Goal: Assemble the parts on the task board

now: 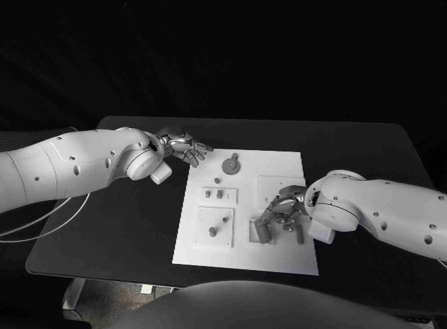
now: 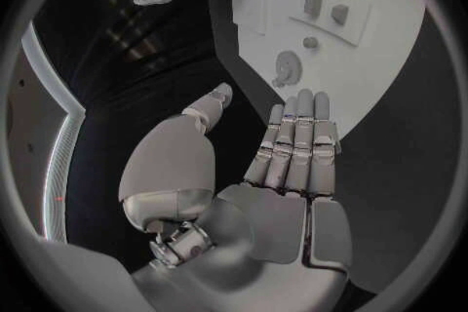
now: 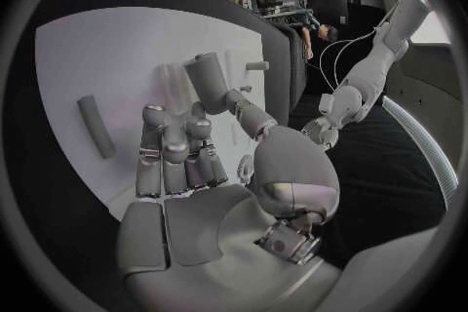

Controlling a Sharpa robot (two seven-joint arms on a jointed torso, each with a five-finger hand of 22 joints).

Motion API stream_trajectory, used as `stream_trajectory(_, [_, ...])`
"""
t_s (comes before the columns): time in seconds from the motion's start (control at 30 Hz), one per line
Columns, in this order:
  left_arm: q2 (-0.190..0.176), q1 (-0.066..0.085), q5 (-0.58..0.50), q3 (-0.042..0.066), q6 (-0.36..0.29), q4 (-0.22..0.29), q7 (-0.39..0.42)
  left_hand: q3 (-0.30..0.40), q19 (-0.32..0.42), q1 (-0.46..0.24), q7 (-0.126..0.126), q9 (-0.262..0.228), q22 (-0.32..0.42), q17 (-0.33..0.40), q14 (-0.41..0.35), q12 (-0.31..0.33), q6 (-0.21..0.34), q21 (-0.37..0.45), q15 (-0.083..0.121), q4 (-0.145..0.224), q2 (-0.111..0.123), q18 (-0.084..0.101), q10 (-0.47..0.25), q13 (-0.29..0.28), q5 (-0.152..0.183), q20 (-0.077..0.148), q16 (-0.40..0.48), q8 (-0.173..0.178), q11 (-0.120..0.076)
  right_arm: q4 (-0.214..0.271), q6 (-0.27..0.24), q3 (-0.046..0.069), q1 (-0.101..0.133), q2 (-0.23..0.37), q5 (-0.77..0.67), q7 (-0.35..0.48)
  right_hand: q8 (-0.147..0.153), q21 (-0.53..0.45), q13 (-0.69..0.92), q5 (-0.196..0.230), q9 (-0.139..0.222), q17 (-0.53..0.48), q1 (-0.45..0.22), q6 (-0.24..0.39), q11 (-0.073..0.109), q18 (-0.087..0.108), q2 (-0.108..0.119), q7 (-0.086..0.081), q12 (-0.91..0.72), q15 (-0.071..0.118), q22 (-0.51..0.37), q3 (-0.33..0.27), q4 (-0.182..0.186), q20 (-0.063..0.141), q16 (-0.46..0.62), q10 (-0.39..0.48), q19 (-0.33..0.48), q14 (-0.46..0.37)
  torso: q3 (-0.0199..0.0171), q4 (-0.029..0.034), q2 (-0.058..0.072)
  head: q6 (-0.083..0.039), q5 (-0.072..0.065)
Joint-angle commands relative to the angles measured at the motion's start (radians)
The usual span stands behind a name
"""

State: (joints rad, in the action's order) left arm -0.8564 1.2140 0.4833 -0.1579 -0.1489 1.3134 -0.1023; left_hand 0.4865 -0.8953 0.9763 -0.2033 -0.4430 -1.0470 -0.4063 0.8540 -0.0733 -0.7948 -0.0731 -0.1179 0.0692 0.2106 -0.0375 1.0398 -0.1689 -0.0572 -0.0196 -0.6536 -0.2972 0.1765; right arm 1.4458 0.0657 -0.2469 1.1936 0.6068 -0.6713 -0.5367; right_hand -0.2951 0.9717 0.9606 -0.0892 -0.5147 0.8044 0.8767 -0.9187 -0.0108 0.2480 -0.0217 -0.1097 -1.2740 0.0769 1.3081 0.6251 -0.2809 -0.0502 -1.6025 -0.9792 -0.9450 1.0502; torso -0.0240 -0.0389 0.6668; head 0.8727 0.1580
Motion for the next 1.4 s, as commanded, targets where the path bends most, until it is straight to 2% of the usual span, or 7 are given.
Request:
stream_trajectory(0.03, [0.001,0.003,0.004,0.0,0.015,0.002,0.0,0.001,0.01,0.002,0.001,-0.001,0.001,-0.002,-0.004,0.001,0.008,0.002,-0.001,-0.007,0.011,-0.017,-0.009,0.002,0.002,0.0,0.004,-0.002,0.001,0.002,0.018,-0.001,-0.003,-0.003,-0.011,0.002,-0.019,0.005,-0.002,-0.003,-0.013,-0.001,-0.02,-0.06,-0.002,0.014,0.014,-0.01,-0.002,0.007,0.016,0.01,0.019,-0.004,-0.005,0.007,0.006,-0.015,0.0003,0.0,0.0,0.0,0.0])
stream_trajectory(0.43, [0.0,0.003,0.004,0.0,0.017,0.002,-0.003,0.001,0.01,0.002,0.001,-0.001,0.001,-0.002,-0.004,0.001,0.008,0.002,-0.001,-0.009,0.012,-0.017,-0.009,0.002,0.002,0.0,0.005,-0.003,0.001,0.003,0.018,-0.001,-0.003,-0.005,-0.037,0.001,-0.015,0.005,-0.003,-0.003,-0.014,-0.004,-0.124,-0.062,0.0,0.014,0.082,-0.008,-0.004,0.009,0.014,0.009,0.105,0.002,-0.008,0.009,0.004,-0.015,0.0002,0.0,0.0,0.0,-0.001])
stream_trajectory(0.53, [0.0,0.003,0.005,0.0,0.018,0.003,-0.004,0.001,0.01,0.002,0.001,-0.001,0.001,-0.002,-0.004,0.001,0.008,0.003,-0.001,-0.01,0.012,-0.017,-0.009,0.002,0.002,0.0,0.005,-0.003,0.001,0.003,0.02,-0.001,-0.003,-0.007,-0.044,0.002,-0.014,0.005,-0.003,-0.003,-0.014,-0.004,-0.131,-0.06,0.0,0.014,0.097,-0.009,-0.004,0.009,0.014,0.013,0.114,0.004,-0.009,0.01,0.005,-0.016,0.0001,-0.0002,0.0,0.0,0.0])
stream_trajectory(1.0, [0.0,0.003,0.007,0.0,0.02,0.002,-0.005,0.001,0.01,0.003,0.001,-0.002,0.001,-0.003,-0.004,0.001,0.008,0.003,-0.001,-0.012,0.013,-0.017,-0.01,0.002,0.002,0.0,0.005,-0.003,0.001,0.006,0.017,-0.001,-0.003,-0.005,-0.074,0.004,-0.009,0.006,-0.003,-0.002,-0.013,-0.005,-0.126,-0.053,-0.002,0.014,0.113,-0.011,-0.005,0.009,0.015,0.021,0.11,0.006,-0.009,0.013,0.005,-0.018,0.0001,0.0002,0.0,0.0,-0.002])
stream_trajectory(1.2, [0.001,0.003,0.008,0.0,0.018,-0.002,0.0,0.001,0.01,0.003,0.001,-0.002,0.001,-0.003,-0.004,0.001,0.008,0.002,-0.001,-0.012,0.012,-0.017,-0.01,0.002,0.002,0.0,0.005,-0.004,0.001,0.029,-0.04,-0.001,-0.003,0.014,-0.117,0.02,-0.009,0.007,-0.003,-0.002,-0.014,-0.005,-0.121,-0.052,-0.002,0.014,0.119,-0.012,-0.006,0.009,0.015,0.024,0.106,0.007,-0.01,0.013,0.004,-0.017,-0.0007,0.0001,0.0,0.0,-0.003])
stream_trajectory(1.3, [0.001,0.003,0.008,0.0,0.009,-0.005,0.011,0.001,0.01,0.004,0.002,-0.002,0.001,-0.004,-0.004,0.0,0.008,0.002,-0.001,-0.013,0.012,-0.017,-0.009,0.001,0.002,0.0,0.005,-0.004,0.001,0.059,-0.075,-0.001,-0.001,0.048,-0.158,0.037,-0.009,0.01,-0.003,-0.002,-0.015,-0.006,-0.101,-0.05,-0.003,0.014,0.135,-0.012,-0.009,0.008,0.015,0.03,0.09,0.01,-0.011,0.01,-0.002,-0.012,-0.001,-0.0002,-0.001,0.0,-0.004])
stream_trajectory(1.4, [0.0,0.003,0.008,0.0,0.0,-0.009,0.019,0.001,0.01,0.005,0.002,-0.002,0.001,-0.005,-0.003,-0.001,0.007,0.002,-0.001,-0.014,0.011,-0.018,-0.007,0.001,0.002,0.0,0.005,-0.005,0.0,0.084,-0.083,0.001,0.015,0.08,-0.191,0.039,-0.005,0.011,-0.004,-0.002,-0.016,-0.008,-0.083,-0.042,-0.004,0.014,0.155,-0.014,-0.011,0.008,0.013,0.035,0.08,0.012,-0.01,0.007,-0.007,-0.007,-0.0006,-0.0014,-0.001,0.0,-0.006])
